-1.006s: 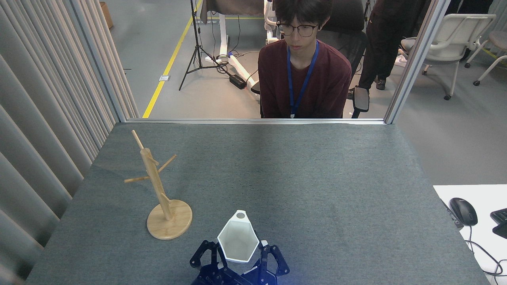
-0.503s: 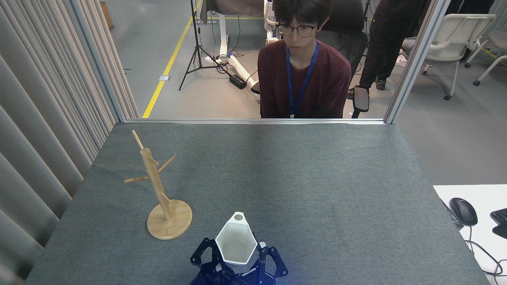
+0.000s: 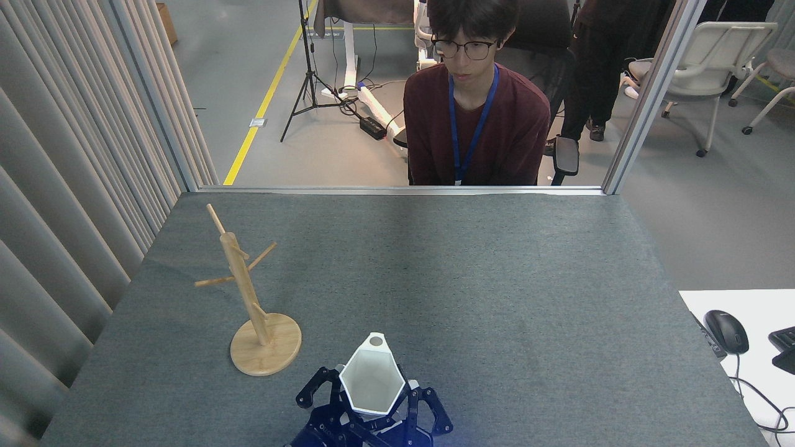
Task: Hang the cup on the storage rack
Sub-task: 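Grasp the white cup with the left gripper beside the right gripper, then open the right gripper and withdraw it from the cup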
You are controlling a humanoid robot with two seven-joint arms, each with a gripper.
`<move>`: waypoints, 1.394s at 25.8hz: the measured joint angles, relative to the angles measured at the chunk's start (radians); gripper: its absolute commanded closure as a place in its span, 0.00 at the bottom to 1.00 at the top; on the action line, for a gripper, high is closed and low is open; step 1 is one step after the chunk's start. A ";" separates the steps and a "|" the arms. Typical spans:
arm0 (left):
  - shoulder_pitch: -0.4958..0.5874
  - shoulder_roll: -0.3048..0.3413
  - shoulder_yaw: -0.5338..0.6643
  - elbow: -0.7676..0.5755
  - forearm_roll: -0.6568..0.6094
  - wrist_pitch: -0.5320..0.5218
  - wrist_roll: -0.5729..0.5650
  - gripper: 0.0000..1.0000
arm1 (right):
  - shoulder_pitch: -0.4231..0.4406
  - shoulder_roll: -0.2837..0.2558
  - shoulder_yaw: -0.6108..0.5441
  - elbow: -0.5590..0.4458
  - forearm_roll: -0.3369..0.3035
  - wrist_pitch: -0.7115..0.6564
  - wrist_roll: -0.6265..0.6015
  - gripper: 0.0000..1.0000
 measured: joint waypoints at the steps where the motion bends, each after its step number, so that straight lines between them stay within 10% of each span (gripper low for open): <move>1: 0.000 0.002 -0.001 -0.004 -0.002 0.005 0.000 0.77 | 0.000 0.000 0.000 0.000 0.000 0.000 0.000 0.37; 6: -0.001 0.007 -0.002 -0.011 -0.019 0.014 0.001 0.77 | 0.000 0.000 -0.001 0.000 0.000 0.000 0.000 0.02; 25: -0.002 0.009 0.000 0.010 -0.043 0.033 -0.001 0.75 | 0.003 0.000 0.017 -0.160 -0.027 -0.026 -0.029 0.02; 32: 0.013 0.009 0.004 0.020 -0.045 0.061 -0.001 0.73 | -0.002 0.000 -0.288 -0.251 -0.452 0.016 -0.029 0.02; 36: 0.033 0.007 0.050 0.005 -0.043 0.081 0.001 0.73 | 0.037 -0.052 -0.476 -0.228 -0.534 -0.003 0.024 0.02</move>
